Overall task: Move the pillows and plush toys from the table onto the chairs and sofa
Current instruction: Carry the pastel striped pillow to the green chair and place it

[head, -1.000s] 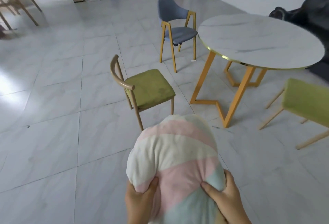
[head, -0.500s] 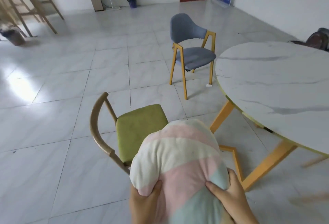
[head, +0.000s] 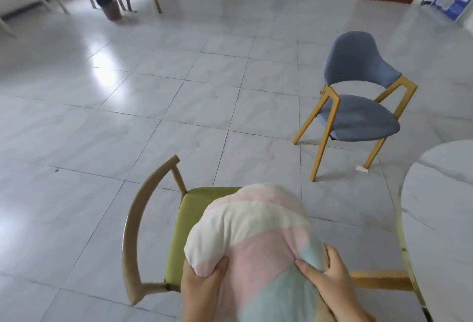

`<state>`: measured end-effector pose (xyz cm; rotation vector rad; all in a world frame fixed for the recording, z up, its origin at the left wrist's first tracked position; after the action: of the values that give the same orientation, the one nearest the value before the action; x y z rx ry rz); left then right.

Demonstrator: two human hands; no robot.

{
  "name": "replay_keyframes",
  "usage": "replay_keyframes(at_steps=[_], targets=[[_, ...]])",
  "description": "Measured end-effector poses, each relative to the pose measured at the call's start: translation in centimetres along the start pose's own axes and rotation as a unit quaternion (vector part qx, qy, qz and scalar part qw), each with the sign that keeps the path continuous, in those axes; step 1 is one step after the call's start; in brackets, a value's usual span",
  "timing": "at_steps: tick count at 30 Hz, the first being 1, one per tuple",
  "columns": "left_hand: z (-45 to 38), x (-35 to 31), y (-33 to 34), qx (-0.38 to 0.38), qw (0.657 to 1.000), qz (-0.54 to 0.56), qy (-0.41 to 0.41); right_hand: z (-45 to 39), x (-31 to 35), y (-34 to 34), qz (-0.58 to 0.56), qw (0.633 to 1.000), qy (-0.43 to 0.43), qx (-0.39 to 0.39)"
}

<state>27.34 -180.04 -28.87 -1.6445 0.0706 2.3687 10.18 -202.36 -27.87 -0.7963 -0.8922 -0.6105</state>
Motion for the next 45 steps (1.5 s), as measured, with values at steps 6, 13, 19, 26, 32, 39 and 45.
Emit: replay_keyframes(at_steps=[6,13,19,26,32,39,45], targets=[[-6.8,-4.8,3.6,-0.039,0.999,0.030,-0.002,-9.7,6.9,2.2,0.024,0.998,-0.023,0.048],[-11.3,-3.0,4.1,-0.156,0.986,0.022,-0.054,-18.9,7.4,9.6,0.117,0.974,0.008,0.194],[-13.1,-1.0,2.2,-0.235,0.967,-0.032,-0.095,-21.2,4.1,15.7,0.167,0.938,0.028,0.301],[-16.5,4.8,-2.0,-0.204,0.961,-0.120,-0.145,-18.0,-5.1,23.8,0.218,0.880,0.063,0.417],[-16.3,11.6,-4.4,-0.273,0.926,-0.179,-0.189,-20.4,-2.7,28.1,0.336,0.858,-0.132,0.365],[-13.7,19.0,-4.0,-0.269,0.919,-0.092,-0.274,-21.5,1.8,37.2,0.461,0.731,-0.324,0.385],[-15.9,21.1,-3.5,-0.254,0.921,0.101,-0.278,-22.2,-0.2,42.2,0.496,0.717,-0.299,0.388]])
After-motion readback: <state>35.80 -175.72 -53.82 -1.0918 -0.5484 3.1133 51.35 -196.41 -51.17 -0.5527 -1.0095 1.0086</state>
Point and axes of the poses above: each hand's wrist, its own z-axis away from the middle knuckle, its own y-axis out of the palm, x = y × z, the point moved 9 cm from there along -z, towards the middle knuckle, and after that the axes turned 2 degrees about y, right-handed, at the moved point
